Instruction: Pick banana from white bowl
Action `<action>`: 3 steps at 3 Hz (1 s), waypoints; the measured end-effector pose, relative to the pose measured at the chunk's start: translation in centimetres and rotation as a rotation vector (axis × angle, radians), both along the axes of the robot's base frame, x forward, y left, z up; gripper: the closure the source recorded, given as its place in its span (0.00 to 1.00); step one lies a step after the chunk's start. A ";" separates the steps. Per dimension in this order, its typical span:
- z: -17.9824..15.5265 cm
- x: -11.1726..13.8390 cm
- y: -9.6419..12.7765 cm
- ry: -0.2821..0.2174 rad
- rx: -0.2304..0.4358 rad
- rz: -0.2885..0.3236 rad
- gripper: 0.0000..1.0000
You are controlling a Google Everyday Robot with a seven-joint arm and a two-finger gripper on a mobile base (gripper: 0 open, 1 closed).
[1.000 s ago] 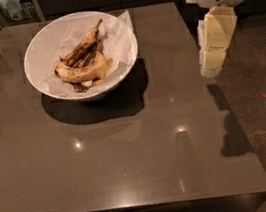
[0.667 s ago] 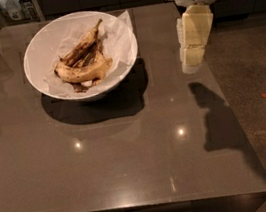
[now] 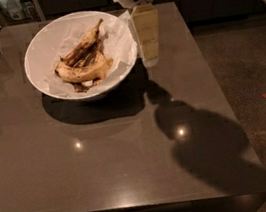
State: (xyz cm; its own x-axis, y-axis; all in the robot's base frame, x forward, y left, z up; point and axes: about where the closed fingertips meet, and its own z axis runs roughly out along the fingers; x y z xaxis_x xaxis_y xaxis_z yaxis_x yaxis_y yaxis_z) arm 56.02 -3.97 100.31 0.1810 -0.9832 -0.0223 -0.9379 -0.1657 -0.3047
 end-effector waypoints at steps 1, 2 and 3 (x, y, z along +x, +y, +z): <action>0.2 0.6 0.8 -0.027 0.021 0.009 0.00; 0.2 2.4 2.5 -0.028 0.062 0.033 0.00; 0.0 5.0 5.0 -0.007 0.066 0.071 0.00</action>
Offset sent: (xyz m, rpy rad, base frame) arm 0.0365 0.0353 0.0008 0.0855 0.0212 0.0548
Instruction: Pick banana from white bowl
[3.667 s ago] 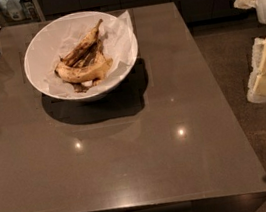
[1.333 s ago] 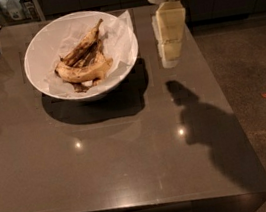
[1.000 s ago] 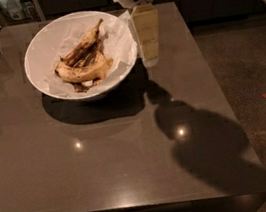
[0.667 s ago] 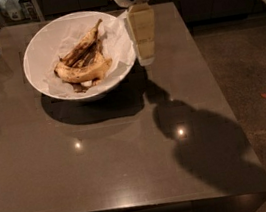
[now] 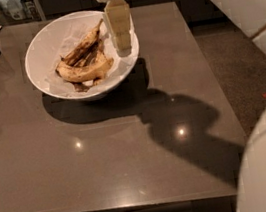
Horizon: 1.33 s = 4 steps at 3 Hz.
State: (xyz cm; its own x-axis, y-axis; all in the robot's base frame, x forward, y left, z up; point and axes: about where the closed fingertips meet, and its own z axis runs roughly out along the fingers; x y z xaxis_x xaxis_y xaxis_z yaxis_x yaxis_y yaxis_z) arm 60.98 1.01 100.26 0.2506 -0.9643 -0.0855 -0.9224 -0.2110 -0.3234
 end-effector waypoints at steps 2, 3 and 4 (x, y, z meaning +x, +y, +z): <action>-3.6 2.1 2.2 0.088 0.036 -0.003 0.06; -5.8 2.1 2.6 0.117 0.008 -0.049 0.10; -7.4 1.7 2.9 0.143 -0.008 -0.075 0.13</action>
Offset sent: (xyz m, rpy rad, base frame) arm -0.0006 -0.0034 -0.0755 0.0057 0.2657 -0.0590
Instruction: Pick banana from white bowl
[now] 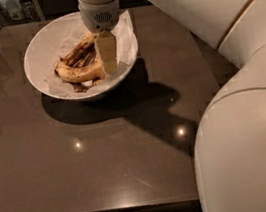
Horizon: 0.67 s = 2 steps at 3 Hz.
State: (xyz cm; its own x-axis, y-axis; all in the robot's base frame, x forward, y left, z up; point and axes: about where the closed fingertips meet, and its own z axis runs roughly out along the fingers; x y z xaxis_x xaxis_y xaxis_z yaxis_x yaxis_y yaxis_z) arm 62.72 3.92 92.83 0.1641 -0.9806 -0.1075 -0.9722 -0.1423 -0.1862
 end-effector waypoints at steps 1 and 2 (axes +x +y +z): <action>-0.7 -0.3 0.7 0.002 -0.029 -0.002 0.28; -0.6 -0.4 1.5 -0.008 -0.049 0.007 0.31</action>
Offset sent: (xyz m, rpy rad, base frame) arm -0.0198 0.0105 -0.0046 -0.1179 0.0296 0.0133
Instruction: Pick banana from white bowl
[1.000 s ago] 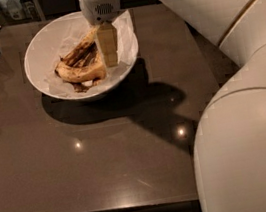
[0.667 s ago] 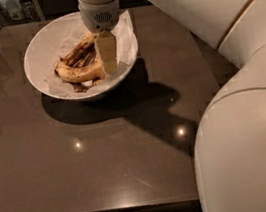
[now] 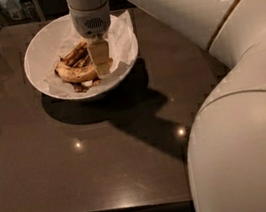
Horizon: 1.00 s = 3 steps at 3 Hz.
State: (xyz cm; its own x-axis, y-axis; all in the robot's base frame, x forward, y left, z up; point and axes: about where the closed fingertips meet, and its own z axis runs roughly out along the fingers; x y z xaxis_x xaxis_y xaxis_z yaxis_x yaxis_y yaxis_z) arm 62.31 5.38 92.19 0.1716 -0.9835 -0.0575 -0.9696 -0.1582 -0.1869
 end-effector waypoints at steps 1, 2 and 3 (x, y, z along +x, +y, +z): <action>0.3 0.2 0.5 -0.010 -0.011 0.008 0.29; 0.2 0.7 1.0 -0.004 -0.017 0.013 0.35; 0.1 1.3 1.6 0.005 -0.012 0.020 0.42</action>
Offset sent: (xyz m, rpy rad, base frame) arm -0.0033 0.0014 0.0028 -0.0772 0.0628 0.0127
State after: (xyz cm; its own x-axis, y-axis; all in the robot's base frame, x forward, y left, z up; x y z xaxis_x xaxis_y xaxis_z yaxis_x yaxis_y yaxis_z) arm 63.60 6.98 92.25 0.1907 -0.9805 -0.0467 -0.9671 -0.1795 -0.1802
